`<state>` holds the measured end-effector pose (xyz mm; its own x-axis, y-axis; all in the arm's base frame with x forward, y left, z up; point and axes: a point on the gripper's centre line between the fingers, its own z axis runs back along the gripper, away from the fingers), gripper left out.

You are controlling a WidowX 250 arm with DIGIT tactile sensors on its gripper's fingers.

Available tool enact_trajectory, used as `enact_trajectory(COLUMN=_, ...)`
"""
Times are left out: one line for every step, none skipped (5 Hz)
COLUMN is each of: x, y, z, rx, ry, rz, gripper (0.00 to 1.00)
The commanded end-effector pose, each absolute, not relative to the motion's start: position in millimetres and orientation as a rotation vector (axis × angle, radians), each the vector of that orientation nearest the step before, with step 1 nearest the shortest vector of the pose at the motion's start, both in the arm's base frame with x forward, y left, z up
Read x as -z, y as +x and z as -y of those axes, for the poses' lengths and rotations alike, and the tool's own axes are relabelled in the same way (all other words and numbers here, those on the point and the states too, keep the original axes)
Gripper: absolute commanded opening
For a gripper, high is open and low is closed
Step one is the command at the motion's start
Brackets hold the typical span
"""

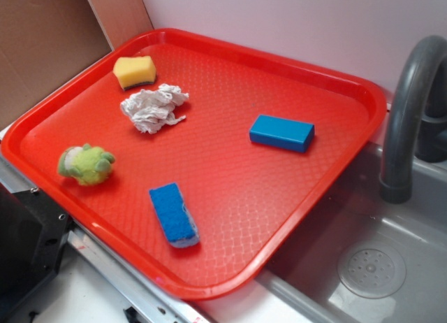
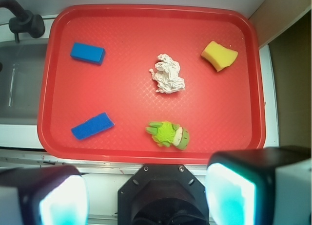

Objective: Grab the blue block.

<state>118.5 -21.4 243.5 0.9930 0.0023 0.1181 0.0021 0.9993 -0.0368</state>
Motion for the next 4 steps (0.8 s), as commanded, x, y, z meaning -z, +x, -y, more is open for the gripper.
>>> enact_trajectory(x=-244, y=119, z=21, rx=0.000, ry=-0.037, rz=0.118, gripper=1.00)
enact_trajectory(x=-241, y=130, z=19, rx=0.050, ry=-0.017, rz=0.166, gripper=1.00)
enact_trajectory(x=-238, y=155, z=30, rx=0.260, ry=0.033, rz=0.181, gripper=1.00)
enact_trajectory(x=-231, y=179, z=48, rx=0.490, ry=0.063, rz=0.216, gripper=1.00)
